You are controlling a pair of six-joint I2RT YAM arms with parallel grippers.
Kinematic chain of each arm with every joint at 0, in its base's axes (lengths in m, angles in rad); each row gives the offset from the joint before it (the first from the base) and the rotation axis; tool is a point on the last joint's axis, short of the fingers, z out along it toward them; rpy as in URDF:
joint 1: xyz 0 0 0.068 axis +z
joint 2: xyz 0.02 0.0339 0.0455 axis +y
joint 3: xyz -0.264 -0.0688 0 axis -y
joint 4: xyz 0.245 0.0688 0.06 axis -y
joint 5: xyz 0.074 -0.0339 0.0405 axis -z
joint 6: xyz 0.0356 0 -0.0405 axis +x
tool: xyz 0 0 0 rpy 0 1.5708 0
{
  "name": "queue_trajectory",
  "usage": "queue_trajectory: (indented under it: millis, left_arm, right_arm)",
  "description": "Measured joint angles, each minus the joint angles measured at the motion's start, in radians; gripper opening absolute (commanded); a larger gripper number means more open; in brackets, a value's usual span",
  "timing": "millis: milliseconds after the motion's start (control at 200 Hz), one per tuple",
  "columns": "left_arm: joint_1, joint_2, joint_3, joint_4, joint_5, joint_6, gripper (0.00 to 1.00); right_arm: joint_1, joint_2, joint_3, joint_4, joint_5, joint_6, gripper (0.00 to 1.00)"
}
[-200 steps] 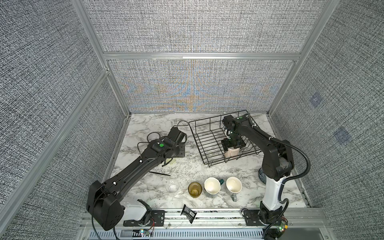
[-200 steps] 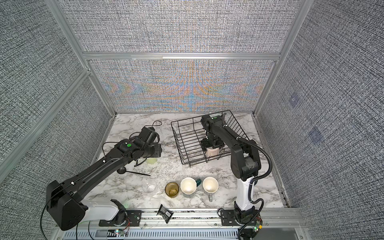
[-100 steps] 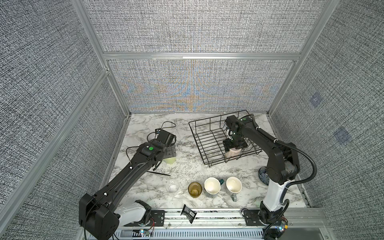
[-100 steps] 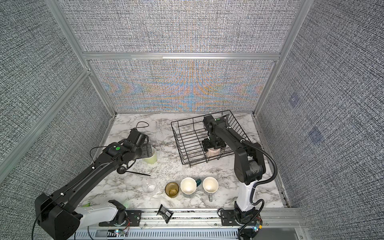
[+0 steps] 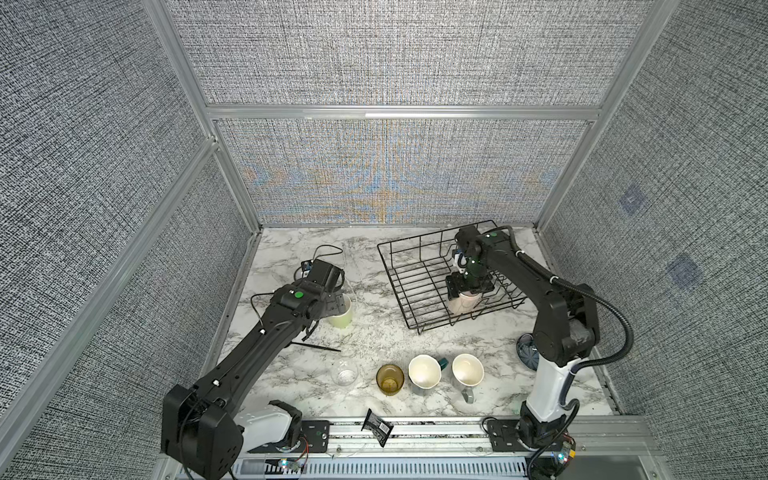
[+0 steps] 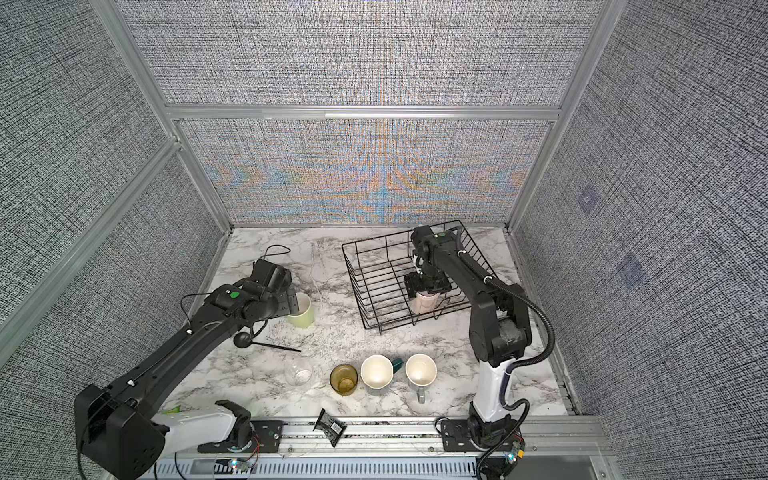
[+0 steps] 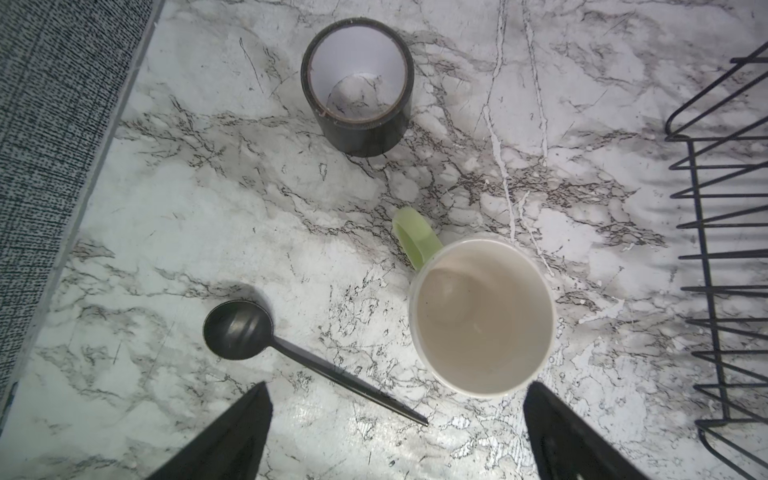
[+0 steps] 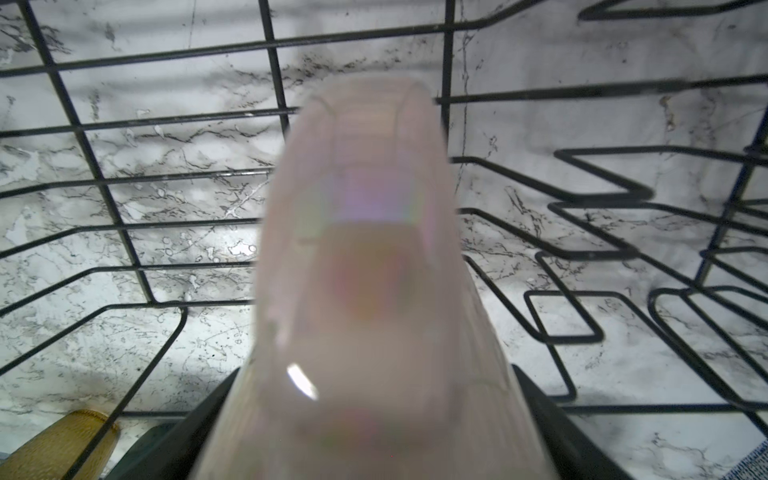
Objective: Load the cups into the dish rack
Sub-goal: 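Lower the left gripper onto the pale green mug while the right opens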
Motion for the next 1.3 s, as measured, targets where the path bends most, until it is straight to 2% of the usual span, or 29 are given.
queue_trajectory:
  millis: [160,280,375,420,590,845,1106,1131,1186,1301]
  left_arm:
    - [0.044,0.016,0.000,-0.002,0.026,0.001,0.96]
    - [0.062,0.021,-0.011,0.001,0.047,0.005,0.96]
    - [0.069,0.021,-0.017,0.013,0.064,0.005,0.96]
    - [0.071,0.024,-0.017,0.018,0.072,0.005,0.96]
    - [0.078,0.028,-0.020,0.033,0.079,0.009,0.96]
    - [0.082,0.014,-0.042,0.047,0.089,0.012,0.96]
    - [0.093,-0.010,-0.061,0.046,0.067,-0.010,0.97]
    - [0.097,-0.011,-0.063,0.046,0.068,-0.013,0.98]
    - [0.100,-0.011,-0.067,0.046,0.071,-0.018,0.97]
    - [0.116,-0.005,-0.074,0.046,0.090,-0.033,0.97]
  right_arm:
    - [-0.001,0.024,-0.010,-0.003,0.003,-0.008,0.80]
    - [-0.004,0.024,-0.013,-0.011,0.012,-0.010,0.92]
    - [-0.005,0.016,-0.015,-0.007,0.016,-0.011,0.93]
    - [-0.006,0.011,-0.015,-0.006,0.020,-0.011,0.91]
    - [-0.007,0.010,0.004,0.000,0.000,-0.011,0.74]
    - [-0.007,0.034,0.055,-0.008,-0.026,-0.014,0.74]
    - [-0.004,0.072,0.079,-0.026,-0.010,-0.021,0.83]
    - [-0.003,0.073,0.080,-0.027,-0.005,-0.021,0.85]
    - [0.002,0.073,0.080,-0.029,0.010,-0.021,0.99]
    - [0.002,0.064,0.065,-0.030,0.030,-0.021,0.99]
